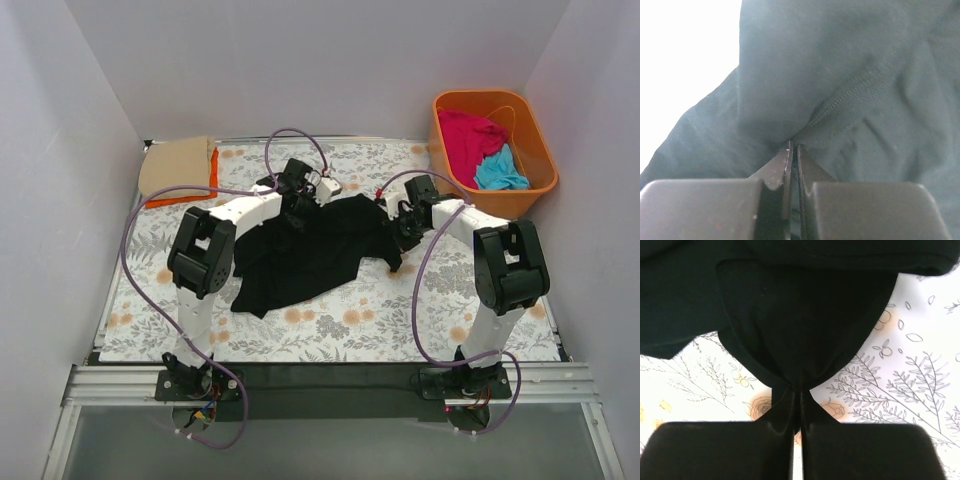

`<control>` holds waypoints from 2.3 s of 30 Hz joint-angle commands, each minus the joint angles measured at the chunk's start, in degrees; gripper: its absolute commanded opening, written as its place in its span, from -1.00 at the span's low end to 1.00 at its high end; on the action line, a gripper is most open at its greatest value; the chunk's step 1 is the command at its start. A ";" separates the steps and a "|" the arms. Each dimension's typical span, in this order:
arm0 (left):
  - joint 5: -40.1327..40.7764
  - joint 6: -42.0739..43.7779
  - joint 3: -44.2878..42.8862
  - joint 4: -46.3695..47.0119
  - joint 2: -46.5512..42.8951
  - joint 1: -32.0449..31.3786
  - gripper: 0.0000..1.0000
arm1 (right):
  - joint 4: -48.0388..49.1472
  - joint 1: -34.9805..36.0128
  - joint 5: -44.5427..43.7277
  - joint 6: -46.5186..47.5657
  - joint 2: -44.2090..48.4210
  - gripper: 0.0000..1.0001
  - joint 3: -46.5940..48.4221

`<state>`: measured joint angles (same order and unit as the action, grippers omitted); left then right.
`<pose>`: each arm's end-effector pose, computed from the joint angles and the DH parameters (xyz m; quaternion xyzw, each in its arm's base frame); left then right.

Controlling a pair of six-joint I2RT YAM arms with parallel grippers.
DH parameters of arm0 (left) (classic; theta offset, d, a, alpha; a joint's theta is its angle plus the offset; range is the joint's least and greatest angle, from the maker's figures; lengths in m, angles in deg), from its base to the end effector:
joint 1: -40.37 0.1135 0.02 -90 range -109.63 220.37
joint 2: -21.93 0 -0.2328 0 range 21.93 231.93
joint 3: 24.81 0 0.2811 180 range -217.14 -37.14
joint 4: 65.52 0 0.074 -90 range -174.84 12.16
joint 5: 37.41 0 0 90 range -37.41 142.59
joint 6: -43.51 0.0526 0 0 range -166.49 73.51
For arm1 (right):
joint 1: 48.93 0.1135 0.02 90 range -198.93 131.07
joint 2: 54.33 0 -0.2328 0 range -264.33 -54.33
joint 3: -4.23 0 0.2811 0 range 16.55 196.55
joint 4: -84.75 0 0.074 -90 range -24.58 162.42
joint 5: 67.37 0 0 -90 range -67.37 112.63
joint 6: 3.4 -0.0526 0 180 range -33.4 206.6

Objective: Fold and stack the t-shirts
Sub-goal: Flatten the tshirt out

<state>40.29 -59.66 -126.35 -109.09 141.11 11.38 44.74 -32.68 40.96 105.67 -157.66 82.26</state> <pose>0.3985 -0.2336 0.1217 0.1589 0.9502 -0.1857 0.1933 0.3598 0.1221 0.1073 -0.3250 0.9086 0.1504 0.2148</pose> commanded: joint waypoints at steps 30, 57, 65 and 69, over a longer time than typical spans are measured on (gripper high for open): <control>-51.69 -0.38 21.44 2.50 -39.80 27.96 0.21 | -4.05 12.84 38.10 -8.34 -1.44 -0.97 33.25; -44.13 83.74 60.56 32.91 -68.82 13.70 0.34 | -4.66 16.62 51.89 -14.50 -7.07 -0.97 35.81; -43.61 75.67 60.91 38.80 -66.71 12.04 0.30 | -4.66 17.94 51.46 -13.45 -5.47 -0.97 32.64; -38.78 66.55 60.21 43.19 -64.43 8.79 0.11 | -4.66 19.60 50.84 -13.09 -5.92 -0.97 34.48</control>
<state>-0.97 13.36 -65.32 -70.73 75.19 22.13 39.50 -14.60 90.14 92.25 -166.01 114.65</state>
